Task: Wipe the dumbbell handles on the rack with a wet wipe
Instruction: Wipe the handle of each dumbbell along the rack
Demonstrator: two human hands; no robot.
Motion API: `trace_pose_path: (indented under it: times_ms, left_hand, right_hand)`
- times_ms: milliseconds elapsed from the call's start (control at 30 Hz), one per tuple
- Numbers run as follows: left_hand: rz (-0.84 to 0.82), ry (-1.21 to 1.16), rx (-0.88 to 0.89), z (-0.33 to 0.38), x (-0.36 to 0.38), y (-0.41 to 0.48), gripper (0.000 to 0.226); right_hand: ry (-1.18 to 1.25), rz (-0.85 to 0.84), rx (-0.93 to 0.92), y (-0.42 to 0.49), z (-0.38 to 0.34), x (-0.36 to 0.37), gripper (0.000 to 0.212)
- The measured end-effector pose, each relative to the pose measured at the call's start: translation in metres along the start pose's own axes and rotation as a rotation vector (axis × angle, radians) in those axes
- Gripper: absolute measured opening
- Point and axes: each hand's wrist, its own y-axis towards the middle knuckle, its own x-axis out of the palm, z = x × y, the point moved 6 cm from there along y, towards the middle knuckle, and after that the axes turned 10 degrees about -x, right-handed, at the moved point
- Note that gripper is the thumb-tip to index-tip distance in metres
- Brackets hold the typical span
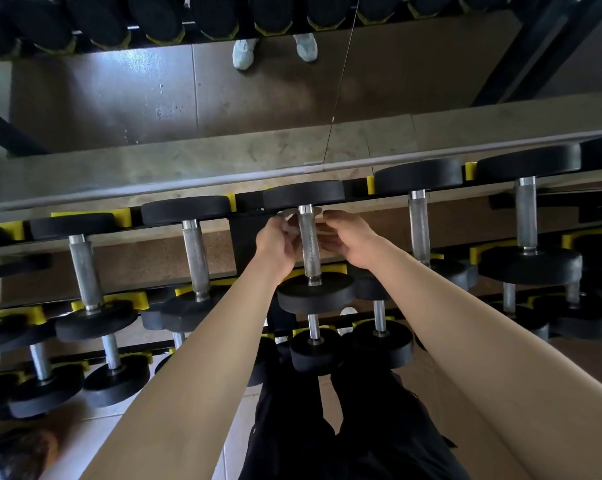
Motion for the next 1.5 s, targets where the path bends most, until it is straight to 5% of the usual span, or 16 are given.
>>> trace_pose_path:
  times_ms: [233, 400, 567, 733, 1167, 1333, 1500]
  left_hand:
    - [-0.085, 0.041, -0.034, 0.001, 0.012, 0.005, 0.032]
    - [0.05, 0.169, 0.158, 0.01, 0.009, 0.001, 0.016]
    - [0.055, 0.085, 0.104, 0.002, 0.006, 0.005, 0.012]
    - [0.085, 0.049, 0.218, 0.011, -0.013, 0.001, 0.007]
    - [0.081, 0.319, 0.349, 0.017, -0.009, 0.009, 0.01]
    - [-0.075, 0.479, 0.462, 0.021, -0.023, -0.006, 0.014]
    - [-0.044, 0.423, 0.391, 0.009, -0.026, 0.001, 0.015]
  right_hand:
    - [0.163, 0.125, -0.004, -0.001, -0.001, 0.009, 0.015]
    - [0.183, 0.284, -0.145, -0.015, -0.007, 0.0, 0.012]
    - [0.158, 0.396, -0.255, -0.028, -0.008, -0.004, 0.01]
    - [-0.023, 0.319, -0.261, -0.016, -0.015, 0.011, 0.005]
    - [0.011, 0.153, -0.248, -0.025, 0.006, -0.002, 0.005]
    - [-0.184, 0.109, -0.232, -0.008, 0.001, 0.007, 0.012]
    - [-0.175, -0.002, -0.213, -0.014, -0.002, -0.007, 0.01]
